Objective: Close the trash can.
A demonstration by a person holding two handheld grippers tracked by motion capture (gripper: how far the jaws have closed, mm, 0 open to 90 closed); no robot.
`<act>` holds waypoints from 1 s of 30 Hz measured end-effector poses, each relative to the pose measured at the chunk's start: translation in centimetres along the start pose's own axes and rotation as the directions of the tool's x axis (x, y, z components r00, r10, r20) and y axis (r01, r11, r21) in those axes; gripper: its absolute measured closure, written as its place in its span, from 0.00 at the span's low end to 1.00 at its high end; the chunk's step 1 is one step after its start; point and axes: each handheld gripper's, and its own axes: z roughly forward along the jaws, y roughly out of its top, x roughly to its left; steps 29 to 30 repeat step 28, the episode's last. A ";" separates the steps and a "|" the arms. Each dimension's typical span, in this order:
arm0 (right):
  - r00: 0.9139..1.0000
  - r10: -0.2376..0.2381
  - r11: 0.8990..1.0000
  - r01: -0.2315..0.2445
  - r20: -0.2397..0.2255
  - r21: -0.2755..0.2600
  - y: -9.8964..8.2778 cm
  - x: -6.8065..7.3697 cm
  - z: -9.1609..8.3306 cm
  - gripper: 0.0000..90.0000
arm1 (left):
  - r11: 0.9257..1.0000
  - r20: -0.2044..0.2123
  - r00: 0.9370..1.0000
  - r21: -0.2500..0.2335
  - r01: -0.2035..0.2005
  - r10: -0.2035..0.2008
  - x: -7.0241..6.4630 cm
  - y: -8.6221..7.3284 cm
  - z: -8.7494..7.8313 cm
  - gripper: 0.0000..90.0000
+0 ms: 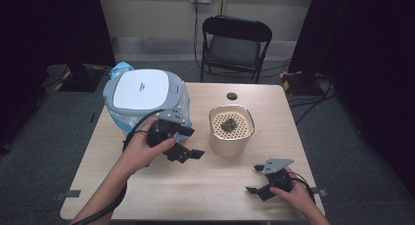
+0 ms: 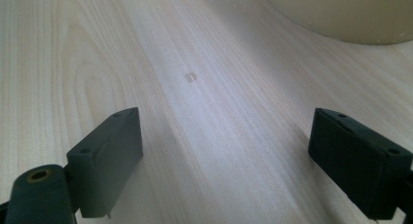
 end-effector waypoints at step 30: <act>1.000 0.001 1.000 -0.001 -0.002 0.002 0.0 0.0 0.0 0.13 | 0.998 0.048 0.999 0.057 -0.001 -0.002 -0.5 -9.4 7.5 0.18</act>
